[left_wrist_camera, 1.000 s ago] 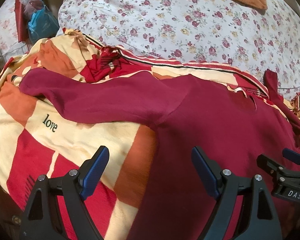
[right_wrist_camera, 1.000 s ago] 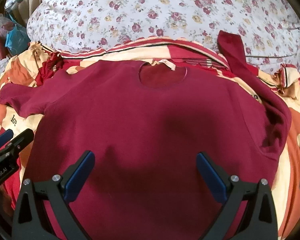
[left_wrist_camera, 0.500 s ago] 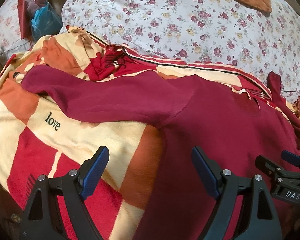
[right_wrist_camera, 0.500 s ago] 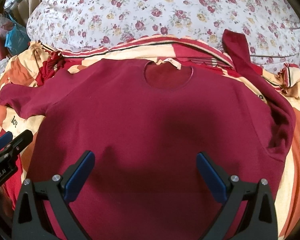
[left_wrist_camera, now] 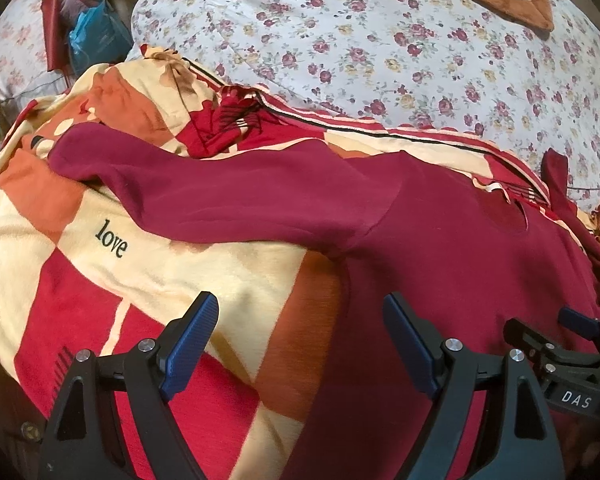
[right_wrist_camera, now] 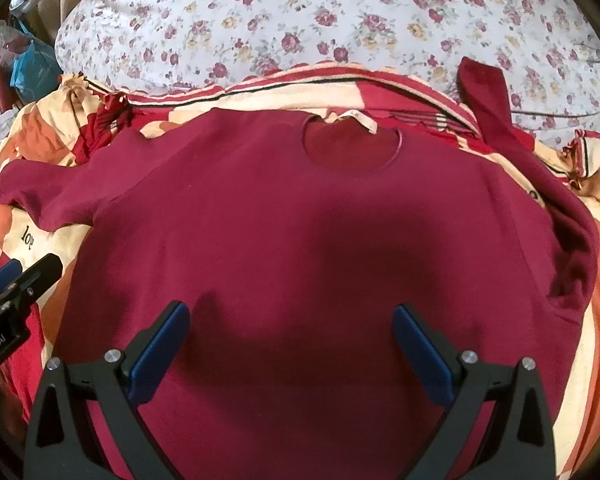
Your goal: Fold small clothes
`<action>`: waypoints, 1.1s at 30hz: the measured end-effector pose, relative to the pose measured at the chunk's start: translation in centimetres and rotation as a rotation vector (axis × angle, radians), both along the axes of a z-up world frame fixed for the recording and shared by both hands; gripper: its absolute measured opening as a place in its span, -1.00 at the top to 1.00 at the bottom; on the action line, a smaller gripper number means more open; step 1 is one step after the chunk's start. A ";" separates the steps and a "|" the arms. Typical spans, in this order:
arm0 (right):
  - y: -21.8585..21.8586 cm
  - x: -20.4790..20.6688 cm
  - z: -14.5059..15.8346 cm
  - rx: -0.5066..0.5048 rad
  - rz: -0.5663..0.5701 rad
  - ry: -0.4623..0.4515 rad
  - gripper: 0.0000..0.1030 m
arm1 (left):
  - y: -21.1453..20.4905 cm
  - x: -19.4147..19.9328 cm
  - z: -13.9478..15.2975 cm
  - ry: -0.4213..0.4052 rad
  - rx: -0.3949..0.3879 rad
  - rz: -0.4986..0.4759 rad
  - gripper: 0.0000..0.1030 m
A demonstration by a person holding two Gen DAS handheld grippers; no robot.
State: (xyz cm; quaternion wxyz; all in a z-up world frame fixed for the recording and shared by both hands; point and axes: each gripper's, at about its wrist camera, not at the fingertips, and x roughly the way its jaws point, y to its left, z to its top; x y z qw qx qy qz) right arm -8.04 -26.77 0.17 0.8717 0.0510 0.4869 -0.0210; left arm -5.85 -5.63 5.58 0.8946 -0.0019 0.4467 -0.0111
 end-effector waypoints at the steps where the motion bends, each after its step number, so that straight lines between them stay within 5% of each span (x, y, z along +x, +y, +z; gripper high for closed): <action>1: 0.1 0.0 0.0 -0.001 0.003 0.000 -0.99 | 0.1 0.0 0.0 0.001 -0.002 0.003 -0.30; 25: 1.6 0.5 -0.4 0.000 0.048 0.013 -0.99 | 4.7 1.1 0.6 0.007 -0.020 0.095 -0.30; 33: 1.8 0.4 -0.7 -0.006 0.060 0.022 -0.99 | 10.3 3.5 2.1 -0.015 -0.066 0.203 -0.30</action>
